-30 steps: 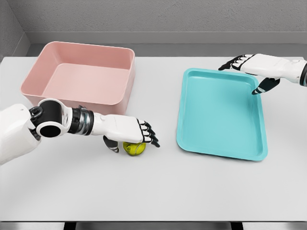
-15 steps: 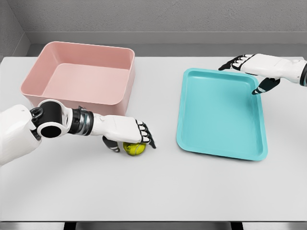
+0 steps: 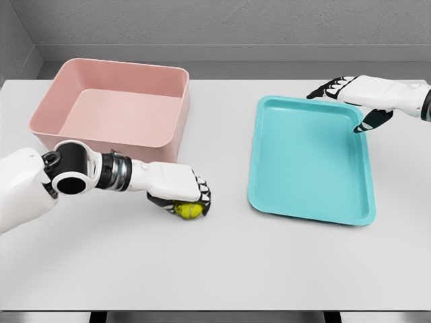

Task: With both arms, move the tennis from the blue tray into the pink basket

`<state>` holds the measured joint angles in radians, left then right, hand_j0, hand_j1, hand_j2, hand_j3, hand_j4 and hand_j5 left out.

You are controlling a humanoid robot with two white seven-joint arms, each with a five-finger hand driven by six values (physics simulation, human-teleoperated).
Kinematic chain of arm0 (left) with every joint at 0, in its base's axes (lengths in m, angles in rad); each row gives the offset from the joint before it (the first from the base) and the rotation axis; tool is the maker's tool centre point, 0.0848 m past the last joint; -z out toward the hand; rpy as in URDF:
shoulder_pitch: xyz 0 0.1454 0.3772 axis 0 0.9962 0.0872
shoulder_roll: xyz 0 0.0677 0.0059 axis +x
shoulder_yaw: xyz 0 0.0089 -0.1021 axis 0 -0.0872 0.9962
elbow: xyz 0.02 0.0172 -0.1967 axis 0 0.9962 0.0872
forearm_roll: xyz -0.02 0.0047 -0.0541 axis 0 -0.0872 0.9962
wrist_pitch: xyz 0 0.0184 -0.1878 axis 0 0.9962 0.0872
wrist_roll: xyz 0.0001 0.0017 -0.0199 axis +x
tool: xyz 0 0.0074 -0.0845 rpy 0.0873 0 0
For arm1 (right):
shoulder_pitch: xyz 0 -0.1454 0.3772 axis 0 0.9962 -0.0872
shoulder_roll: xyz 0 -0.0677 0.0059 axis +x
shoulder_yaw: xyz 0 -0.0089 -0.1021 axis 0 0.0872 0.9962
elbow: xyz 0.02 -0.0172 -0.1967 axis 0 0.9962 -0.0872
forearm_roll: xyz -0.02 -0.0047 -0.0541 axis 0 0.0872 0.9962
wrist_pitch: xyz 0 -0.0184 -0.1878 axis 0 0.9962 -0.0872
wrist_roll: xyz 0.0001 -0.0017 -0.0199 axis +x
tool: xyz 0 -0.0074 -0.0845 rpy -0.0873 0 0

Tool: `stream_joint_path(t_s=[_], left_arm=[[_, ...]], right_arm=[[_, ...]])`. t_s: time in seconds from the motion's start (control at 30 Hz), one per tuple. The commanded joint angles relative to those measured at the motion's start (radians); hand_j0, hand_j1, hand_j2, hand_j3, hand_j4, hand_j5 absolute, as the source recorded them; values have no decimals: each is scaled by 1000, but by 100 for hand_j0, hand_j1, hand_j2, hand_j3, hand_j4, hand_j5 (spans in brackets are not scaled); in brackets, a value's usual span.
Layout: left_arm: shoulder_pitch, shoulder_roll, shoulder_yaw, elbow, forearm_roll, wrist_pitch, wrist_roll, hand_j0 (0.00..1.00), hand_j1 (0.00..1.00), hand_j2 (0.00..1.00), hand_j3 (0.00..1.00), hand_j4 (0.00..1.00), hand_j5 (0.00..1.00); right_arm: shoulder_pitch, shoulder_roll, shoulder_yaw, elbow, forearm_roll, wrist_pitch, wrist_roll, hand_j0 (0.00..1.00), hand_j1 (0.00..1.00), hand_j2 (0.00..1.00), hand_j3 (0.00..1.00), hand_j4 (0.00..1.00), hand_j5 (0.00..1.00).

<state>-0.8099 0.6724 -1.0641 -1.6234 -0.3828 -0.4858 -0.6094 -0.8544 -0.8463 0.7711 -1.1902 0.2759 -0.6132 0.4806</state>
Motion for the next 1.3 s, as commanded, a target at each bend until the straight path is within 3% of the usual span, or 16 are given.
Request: stream_joint_path(t_s=[0.0, 0.2, 0.53, 0.8, 1.1, 1.2, 1.27], left_arm=[[0, 9, 7, -24, 18, -1, -1, 42, 42, 42, 42, 42, 42], [-43, 50, 38, -47, 88, -8, -1, 42, 42, 42, 42, 42, 42], [-186, 87, 38, -23, 208, -13, -1, 42, 42, 42, 42, 42, 42], [-241, 75, 75, 160, 208, -51, -1, 41, 41, 41, 41, 41, 41], [-262, -51, 98, 554, 193, -116, -1, 41, 41, 41, 41, 41, 41], [-270, -80, 116, 651, 191, -116, -1, 41, 41, 41, 41, 41, 41], [-273, -82, 118, 674, 191, -116, -1, 41, 41, 41, 41, 41, 41]], right_arm=[[0, -2, -1, 0, -6, 2, 0, 100, 100, 100, 100, 100, 100], [-2, -2, -1, 0, -6, 2, 0, 100, 100, 100, 100, 100, 100], [-2, -2, -1, -3, -6, 2, 0, 100, 100, 100, 100, 100, 100], [0, -2, -1, -3, -6, 2, 0, 100, 100, 100, 100, 100, 100], [-2, -2, -1, -3, -6, 2, 0, 100, 100, 100, 100, 100, 100], [-2, -2, -1, -2, -6, 2, 0, 100, 100, 100, 100, 100, 100], [-2, -2, -1, -2, -6, 2, 0, 100, 100, 100, 100, 100, 100]])
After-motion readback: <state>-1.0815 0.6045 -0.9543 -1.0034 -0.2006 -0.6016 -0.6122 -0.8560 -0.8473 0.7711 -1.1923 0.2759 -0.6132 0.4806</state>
